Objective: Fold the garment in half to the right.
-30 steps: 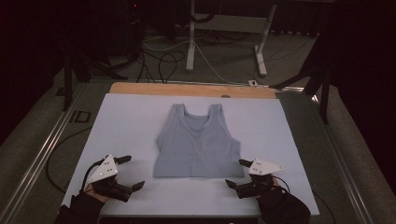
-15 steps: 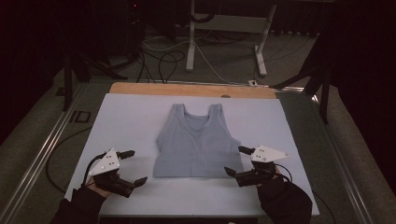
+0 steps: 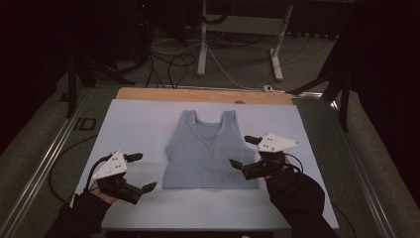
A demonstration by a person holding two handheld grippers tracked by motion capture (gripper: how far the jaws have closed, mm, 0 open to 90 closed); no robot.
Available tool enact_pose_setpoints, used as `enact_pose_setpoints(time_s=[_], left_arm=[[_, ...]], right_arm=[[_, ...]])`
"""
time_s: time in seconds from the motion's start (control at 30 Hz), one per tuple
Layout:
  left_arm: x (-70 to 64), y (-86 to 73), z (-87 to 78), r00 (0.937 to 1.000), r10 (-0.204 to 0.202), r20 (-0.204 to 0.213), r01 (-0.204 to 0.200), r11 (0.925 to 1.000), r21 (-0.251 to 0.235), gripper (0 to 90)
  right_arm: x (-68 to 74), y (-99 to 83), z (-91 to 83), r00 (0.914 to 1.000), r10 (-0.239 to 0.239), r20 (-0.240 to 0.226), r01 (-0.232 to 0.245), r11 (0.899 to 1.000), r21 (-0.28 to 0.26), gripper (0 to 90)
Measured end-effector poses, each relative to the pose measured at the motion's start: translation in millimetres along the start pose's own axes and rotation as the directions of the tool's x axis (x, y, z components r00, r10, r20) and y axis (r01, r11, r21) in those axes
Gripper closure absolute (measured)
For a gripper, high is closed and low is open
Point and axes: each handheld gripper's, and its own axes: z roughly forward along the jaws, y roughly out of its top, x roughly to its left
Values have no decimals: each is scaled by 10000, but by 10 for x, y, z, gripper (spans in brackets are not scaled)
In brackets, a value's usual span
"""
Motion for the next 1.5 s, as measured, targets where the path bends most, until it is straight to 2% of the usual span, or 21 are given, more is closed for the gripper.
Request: enact_pose_setpoints(time_s=[0.17, 0.2, 0.37, 0.43, 0.5, 0.6, 0.63, 0.73, 0.87, 0.93, 0.97, 1.03, 1.1, 1.17, 1.2, 1.27, 1.3, 1.33, 1.37, 1.43, 1.5], left_arm=[[-17, 105, 21, 9999, 115, -38, -115, 9998, 160, 1], [-19, 119, 28, 9999, 132, -86, -130, 9997, 216, 1], [-15, 167, 69, 9997, 33, -234, -28, 9998, 219, 1], [-18, 176, 94, 9997, 51, -226, -43, 9994, 343, 1], [-24, 191, 125, 9996, 58, -267, -45, 9988, 494, 1], [-37, 211, 148, 9998, -53, -200, 62, 9990, 442, 1], [-44, 221, 162, 9996, -55, -281, 68, 9989, 467, 1], [-58, 228, 197, 9994, -15, -348, 34, 9986, 522, 1], [-91, 215, 317, 9971, -228, -719, 286, 9963, 813, 1], [-94, 208, 339, 9968, -349, -723, 408, 9958, 819, 1], [-107, 197, 388, 9949, -422, -917, 515, 9934, 1020, 1], [-113, 172, 435, 9918, -674, -1087, 804, 9896, 1195, 1], [-136, 146, 477, 9898, -716, -1230, 869, 9884, 1244, 1], [-138, 117, 515, 9863, -1006, -1308, 1155, 9871, 1112, 1], [-139, 100, 533, 9856, -1049, -1328, 1197, 9868, 1095, 1], [-131, 84, 554, 9858, -1140, -1237, 1286, 9847, 1178, 1], [-128, 46, 596, 9851, -1182, -1250, 1338, 9832, 1242, 1], [-128, 46, 596, 9851, -1182, -1250, 1338, 9832, 1242, 1], [-126, 28, 608, 9858, -1140, -1230, 1299, 9830, 1296, 1], [-100, -20, 643, 9849, -1315, -1126, 1464, 9799, 1359, 1], [-68, -70, 684, 9825, -1607, -937, 1741, 9719, 1584, 2]], right_arm=[[-50, 162, 98, 9996, -295, -47, 295, 9995, -56, 89], [-66, 223, 152, 9988, -492, -50, 491, 9988, -87, 89], [-96, 317, 307, 9969, -765, -160, 765, 9971, 12, 89], [-113, 345, 370, 9975, -642, -309, 641, 9979, -50, 89], [-120, 374, 434, 9965, -759, -359, 758, 9971, -26, 89], [-128, 422, 542, 9966, -598, -562, 596, 9982, -45, 89], [-131, 440, 580, 9961, -704, -531, 704, 9975, -17, 89], [-161, 486, 701, 9966, -514, -639, 511, 9987, -65, 89], [-198, 549, 870, 9965, -412, -727, 420, 9991, 90, 90], [-226, 579, 964, 9965, -262, -794, 271, 9996, 103, 93], [-230, 596, 1012, 9959, -206, -875, 222, 9996, 169, 94], [-235, 613, 1118, 9956, -436, -824, 463, 9984, 312, 93], [-239, 614, 1227, 9946, -211, -1012, 246, 9991, 334, 93], [-242, 618, 1337, 9945, -420, -957, 467, 9978, 475, 93], [-255, 619, 1390, 9953, -325, -918, 369, 9982, 466, 94], [-270, 628, 1504, 9939, -553, -954, 619, 9958, 679, 93], [-282, 634, 1552, 9944, -473, -941, 537, 9963, 667, 94], [-282, 634, 1552, 9944, -473, -941, 537, 9963, 667, 94], [-308, 663, 1633, 9929, -403, -1117, 479, 9967, 662, 93], [-331, 682, 1699, 9929, -488, -1082, 551, 9969, 560, 94], [-356, 681, 1779, 9935, -348, -1081, 419, 9971, 642, 94]])
